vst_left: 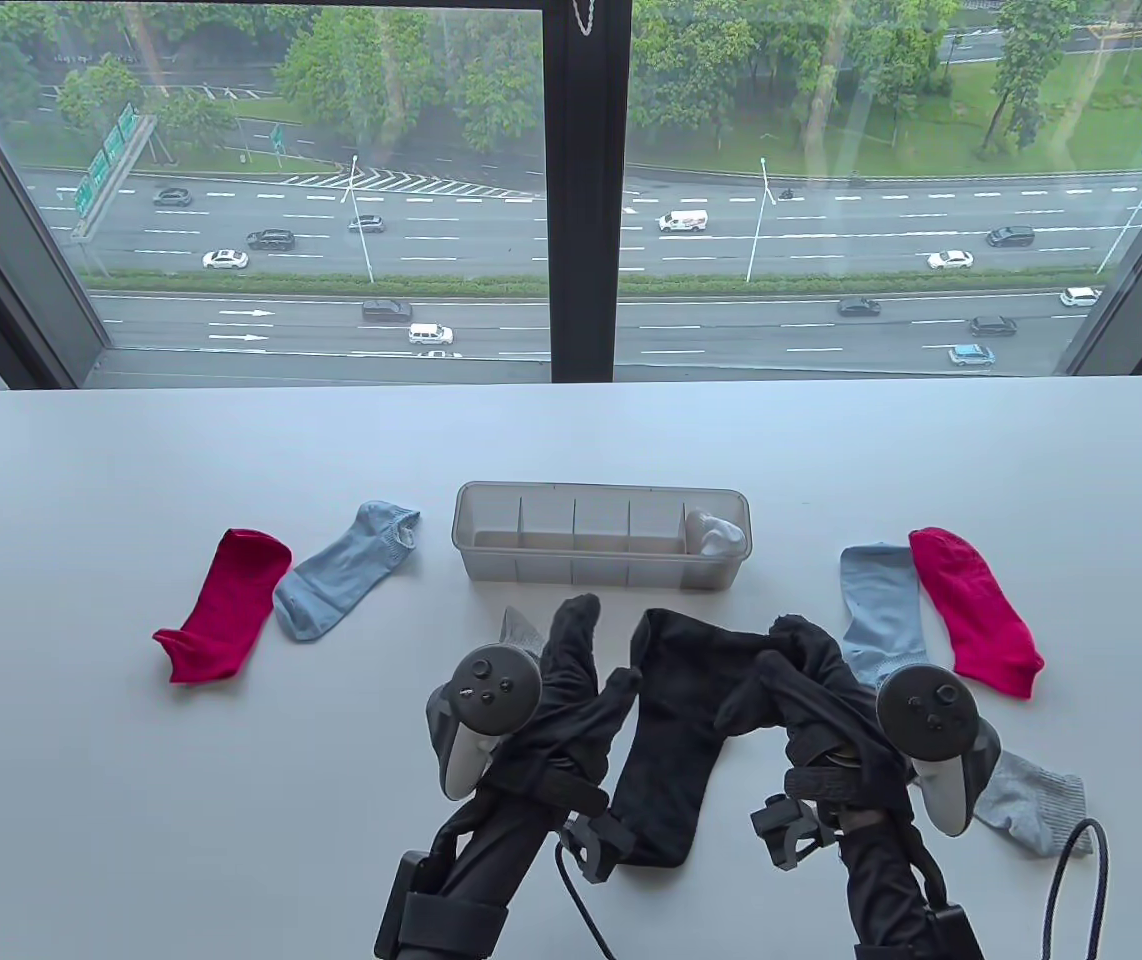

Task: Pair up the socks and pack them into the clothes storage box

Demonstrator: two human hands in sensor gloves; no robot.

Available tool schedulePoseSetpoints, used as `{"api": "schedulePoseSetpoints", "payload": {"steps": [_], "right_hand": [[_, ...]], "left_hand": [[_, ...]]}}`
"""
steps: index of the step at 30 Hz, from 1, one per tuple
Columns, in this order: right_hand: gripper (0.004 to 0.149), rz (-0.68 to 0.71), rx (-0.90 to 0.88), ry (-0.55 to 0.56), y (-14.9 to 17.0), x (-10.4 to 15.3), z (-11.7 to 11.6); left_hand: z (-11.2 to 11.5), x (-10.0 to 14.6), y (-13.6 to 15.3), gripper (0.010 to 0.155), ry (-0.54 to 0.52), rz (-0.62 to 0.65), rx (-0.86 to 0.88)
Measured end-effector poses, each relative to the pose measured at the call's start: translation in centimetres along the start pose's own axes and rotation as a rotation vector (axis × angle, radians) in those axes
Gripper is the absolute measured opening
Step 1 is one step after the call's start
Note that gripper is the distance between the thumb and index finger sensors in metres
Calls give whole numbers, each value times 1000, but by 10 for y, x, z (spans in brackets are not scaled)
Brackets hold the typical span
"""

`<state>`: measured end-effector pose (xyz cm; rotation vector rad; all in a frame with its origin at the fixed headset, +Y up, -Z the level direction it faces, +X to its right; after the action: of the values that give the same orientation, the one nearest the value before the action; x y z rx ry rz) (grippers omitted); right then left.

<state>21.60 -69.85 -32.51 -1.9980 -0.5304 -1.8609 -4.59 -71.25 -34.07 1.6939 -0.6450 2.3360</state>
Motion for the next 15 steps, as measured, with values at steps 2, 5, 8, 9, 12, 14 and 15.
{"api": "schedulePoseSetpoints", "payload": {"steps": [2,5,8,9,12,14,15], "right_hand": [[50,7,13,-4,-4,0,-2],[48,13,-53,-68,-8,1,-13],[49,10,-102,-132,-13,0,-22],[51,14,-105,-148,-14,0,-24],[64,43,-89,-101,-17,4,-19],[83,199,-47,-218,-26,3,-22],[90,282,-37,-390,-32,3,-30]], "left_hand": [[23,0,-12,78,176,76,-74],[43,4,-32,82,189,171,-267],[29,6,-47,51,-80,225,-204],[24,4,-49,46,-128,227,-161],[8,5,-39,43,-165,142,-116],[2,4,-31,43,-151,93,-71],[-1,3,-28,42,-142,75,-45]]}}
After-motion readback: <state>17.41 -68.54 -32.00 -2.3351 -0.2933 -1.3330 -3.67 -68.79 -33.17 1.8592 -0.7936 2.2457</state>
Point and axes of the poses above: the tracker on the back of each hand, its own y axis roughly to the little-finger side, its own x axis roughly from the fingertips to the wrist, z = x × y, the point moved 4 cm from there along -x, roughly from the wrist to the fingertips, and after that the axes turned 9 degrees about -y, right-handed, at the moved point
